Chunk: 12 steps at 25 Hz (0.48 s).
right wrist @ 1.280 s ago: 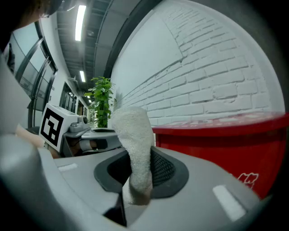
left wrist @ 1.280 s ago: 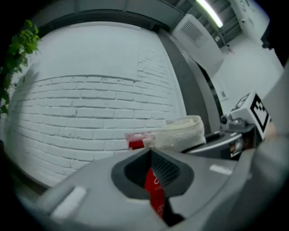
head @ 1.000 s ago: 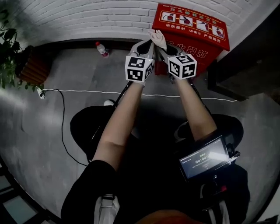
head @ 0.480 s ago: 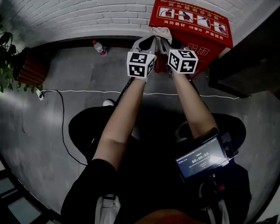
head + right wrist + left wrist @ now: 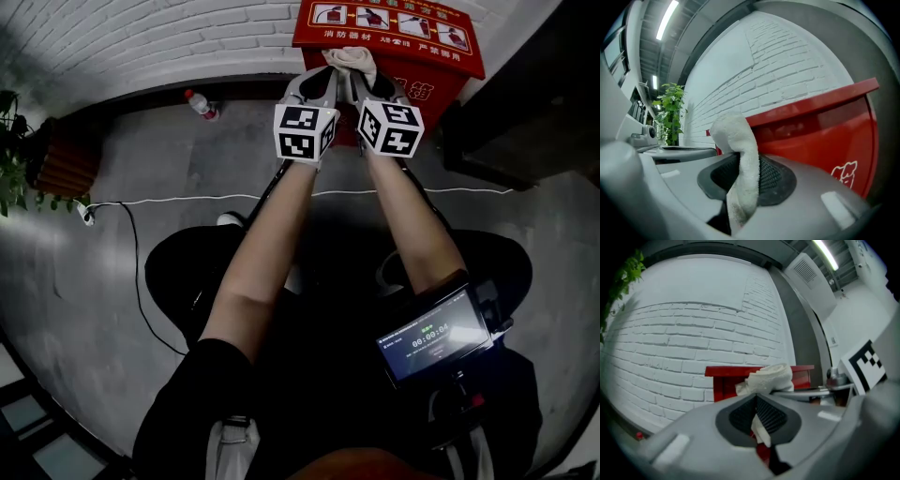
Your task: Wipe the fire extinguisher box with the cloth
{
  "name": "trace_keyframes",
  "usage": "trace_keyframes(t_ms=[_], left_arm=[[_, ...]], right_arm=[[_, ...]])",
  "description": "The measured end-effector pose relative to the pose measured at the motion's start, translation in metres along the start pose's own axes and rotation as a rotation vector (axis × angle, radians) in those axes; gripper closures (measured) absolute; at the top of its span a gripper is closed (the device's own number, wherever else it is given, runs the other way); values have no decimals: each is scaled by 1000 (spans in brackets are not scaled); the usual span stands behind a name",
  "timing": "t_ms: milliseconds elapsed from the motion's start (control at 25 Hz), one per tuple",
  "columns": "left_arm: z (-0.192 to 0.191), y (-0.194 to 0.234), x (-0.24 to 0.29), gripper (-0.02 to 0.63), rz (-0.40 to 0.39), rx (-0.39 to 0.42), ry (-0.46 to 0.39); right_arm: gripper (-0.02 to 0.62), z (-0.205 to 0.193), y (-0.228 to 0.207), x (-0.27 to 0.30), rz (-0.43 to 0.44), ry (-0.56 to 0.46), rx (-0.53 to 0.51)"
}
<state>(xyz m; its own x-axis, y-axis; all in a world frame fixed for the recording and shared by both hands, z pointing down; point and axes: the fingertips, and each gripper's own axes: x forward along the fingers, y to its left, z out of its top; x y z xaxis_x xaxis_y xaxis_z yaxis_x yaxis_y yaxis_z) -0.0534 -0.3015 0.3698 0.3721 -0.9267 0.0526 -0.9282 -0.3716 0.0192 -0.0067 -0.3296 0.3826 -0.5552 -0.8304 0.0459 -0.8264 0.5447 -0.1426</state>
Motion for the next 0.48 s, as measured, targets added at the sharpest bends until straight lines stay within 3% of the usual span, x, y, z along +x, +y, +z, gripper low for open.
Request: trace_keyframes(t_ms=[480], left_arm=[[0, -73, 33, 606, -110, 24, -11]], right_arm=[[494, 9, -77, -49, -132, -47, -9]])
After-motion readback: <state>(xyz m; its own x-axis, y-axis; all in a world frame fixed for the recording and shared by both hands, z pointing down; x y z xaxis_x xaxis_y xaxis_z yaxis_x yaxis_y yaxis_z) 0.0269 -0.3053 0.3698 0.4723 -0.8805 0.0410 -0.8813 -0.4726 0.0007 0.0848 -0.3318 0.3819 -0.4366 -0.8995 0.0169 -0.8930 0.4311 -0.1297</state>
